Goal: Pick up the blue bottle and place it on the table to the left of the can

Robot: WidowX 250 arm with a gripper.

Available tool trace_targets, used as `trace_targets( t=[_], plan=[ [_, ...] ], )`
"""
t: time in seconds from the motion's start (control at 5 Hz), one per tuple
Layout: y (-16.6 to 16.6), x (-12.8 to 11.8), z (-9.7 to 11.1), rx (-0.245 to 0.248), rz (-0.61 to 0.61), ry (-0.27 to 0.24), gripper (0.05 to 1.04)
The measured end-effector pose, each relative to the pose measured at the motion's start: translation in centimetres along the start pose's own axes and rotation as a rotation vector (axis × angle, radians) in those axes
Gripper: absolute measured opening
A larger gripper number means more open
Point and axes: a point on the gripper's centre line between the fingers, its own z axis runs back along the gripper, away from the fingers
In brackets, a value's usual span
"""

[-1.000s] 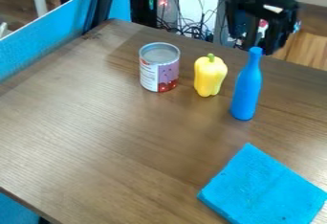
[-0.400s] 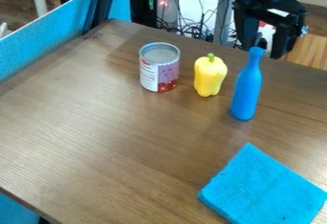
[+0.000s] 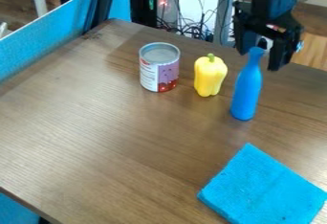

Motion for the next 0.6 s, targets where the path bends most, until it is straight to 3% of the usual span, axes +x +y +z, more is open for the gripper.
trace_targets(
  t=[0.2,0.4,0.6],
  plan=[
    [0.3,-0.4,-1.1,0.028,-0.023,-0.003,0.667],
    [0.4,-0.6,-1.0,0.033,-0.041,0.009,0.404],
    [0.2,-0.6,0.1,0.017,-0.047,-0.005,0.370]
  ],
)
